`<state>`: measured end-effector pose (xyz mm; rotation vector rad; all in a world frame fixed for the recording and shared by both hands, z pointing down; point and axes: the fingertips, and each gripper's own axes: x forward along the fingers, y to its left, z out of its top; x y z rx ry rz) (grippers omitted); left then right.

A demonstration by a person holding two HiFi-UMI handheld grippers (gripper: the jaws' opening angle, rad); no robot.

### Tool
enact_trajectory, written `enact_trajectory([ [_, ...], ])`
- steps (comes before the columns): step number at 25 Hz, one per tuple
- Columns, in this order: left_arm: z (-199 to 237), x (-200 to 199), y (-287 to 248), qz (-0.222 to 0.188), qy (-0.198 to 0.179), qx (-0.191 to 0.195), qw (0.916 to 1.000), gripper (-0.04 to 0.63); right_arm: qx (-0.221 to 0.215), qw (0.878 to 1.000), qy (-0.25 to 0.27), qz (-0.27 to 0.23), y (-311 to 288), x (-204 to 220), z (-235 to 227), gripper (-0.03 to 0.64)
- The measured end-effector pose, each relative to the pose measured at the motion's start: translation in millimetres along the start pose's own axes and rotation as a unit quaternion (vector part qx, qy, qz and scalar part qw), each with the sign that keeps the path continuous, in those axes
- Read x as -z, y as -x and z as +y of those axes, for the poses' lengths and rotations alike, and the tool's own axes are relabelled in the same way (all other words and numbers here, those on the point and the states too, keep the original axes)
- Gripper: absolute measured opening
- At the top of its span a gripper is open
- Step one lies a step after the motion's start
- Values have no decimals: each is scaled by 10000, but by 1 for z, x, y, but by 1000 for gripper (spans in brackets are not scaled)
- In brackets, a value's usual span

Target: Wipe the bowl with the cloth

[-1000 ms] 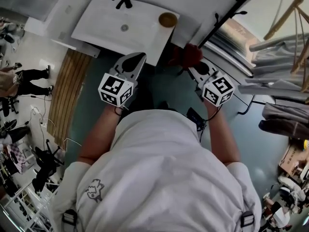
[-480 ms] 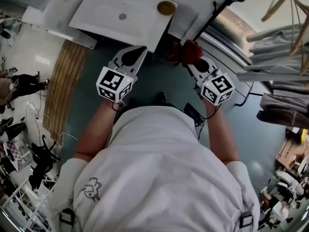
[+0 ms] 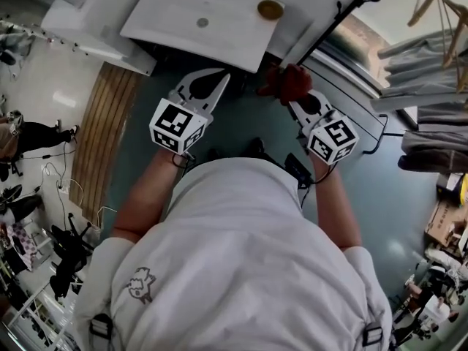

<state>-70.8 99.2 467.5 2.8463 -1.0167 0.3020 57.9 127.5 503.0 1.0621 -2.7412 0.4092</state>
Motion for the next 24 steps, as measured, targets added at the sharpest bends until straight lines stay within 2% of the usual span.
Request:
enact_trajectory([
  [6,1,17,62,-17,2,257,9997,13,180,9998,-39,-119,-13,7,68,51],
  [12,-15,35,99,140,65,707,9974,14,299,9994,-12,-176,-17,5,114,51],
  [17,-18,37,114,102,55,879,9961,14,320,9994,86,-141,-22,0,134,51],
  [24,-30,45,123,191,90,1204,9925,14,466,9989,-28,-7,-20,8,141,51],
])
